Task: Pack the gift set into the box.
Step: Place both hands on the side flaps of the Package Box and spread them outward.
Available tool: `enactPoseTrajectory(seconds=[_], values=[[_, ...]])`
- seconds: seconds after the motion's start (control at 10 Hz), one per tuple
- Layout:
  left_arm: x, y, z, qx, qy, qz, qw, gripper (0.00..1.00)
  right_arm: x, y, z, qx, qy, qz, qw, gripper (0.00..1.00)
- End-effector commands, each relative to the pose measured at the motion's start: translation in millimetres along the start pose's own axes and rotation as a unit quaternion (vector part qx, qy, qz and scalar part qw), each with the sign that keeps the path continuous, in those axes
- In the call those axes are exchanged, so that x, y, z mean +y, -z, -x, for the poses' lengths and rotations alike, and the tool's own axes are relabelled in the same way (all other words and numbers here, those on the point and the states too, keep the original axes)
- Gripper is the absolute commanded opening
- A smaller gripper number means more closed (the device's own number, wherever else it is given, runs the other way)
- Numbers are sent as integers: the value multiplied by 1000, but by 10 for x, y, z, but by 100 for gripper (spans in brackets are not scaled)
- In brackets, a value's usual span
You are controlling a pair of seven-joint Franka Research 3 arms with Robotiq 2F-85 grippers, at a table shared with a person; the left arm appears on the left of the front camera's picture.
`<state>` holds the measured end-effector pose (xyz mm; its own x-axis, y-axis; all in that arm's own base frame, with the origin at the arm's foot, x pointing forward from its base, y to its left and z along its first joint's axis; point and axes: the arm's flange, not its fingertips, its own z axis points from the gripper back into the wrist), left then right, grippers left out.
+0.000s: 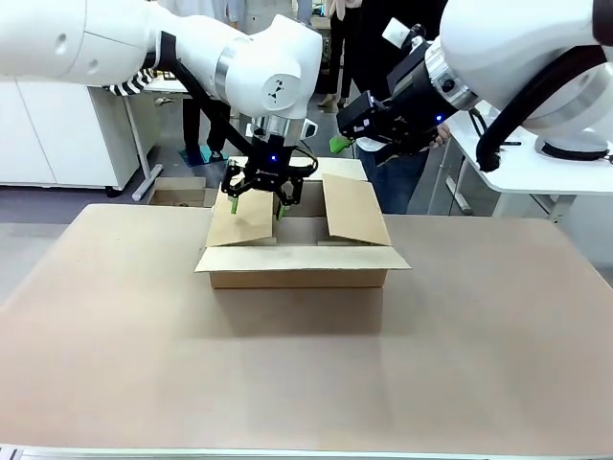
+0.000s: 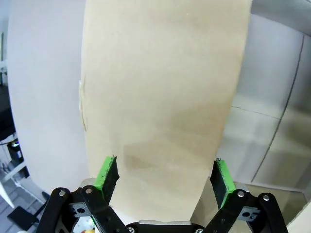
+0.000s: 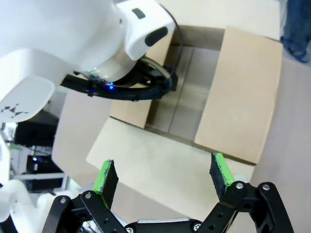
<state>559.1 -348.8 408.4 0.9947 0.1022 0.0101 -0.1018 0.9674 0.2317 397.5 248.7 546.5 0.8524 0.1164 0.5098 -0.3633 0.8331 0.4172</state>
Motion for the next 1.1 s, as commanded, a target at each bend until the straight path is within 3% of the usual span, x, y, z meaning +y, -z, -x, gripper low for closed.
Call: enactPoseTrajectory(seconds=[0.0, 0.3, 0.7, 1.0], values=[[39, 114, 34, 2, -26, -18, 1000, 100, 15, -9, -8, -3, 8, 5, 1000, 100], [282, 83, 126, 2, -29, -32, 999, 100, 15, -9, -8, -3, 8, 5, 1000, 100], [728, -285, 398, -60, -76, -61, 993, 100, 15, -9, -8, -3, 8, 5, 1000, 100], [1162, -422, 523, -79, -99, -1, 992, 100, 15, -9, -8, -3, 8, 5, 1000, 100]])
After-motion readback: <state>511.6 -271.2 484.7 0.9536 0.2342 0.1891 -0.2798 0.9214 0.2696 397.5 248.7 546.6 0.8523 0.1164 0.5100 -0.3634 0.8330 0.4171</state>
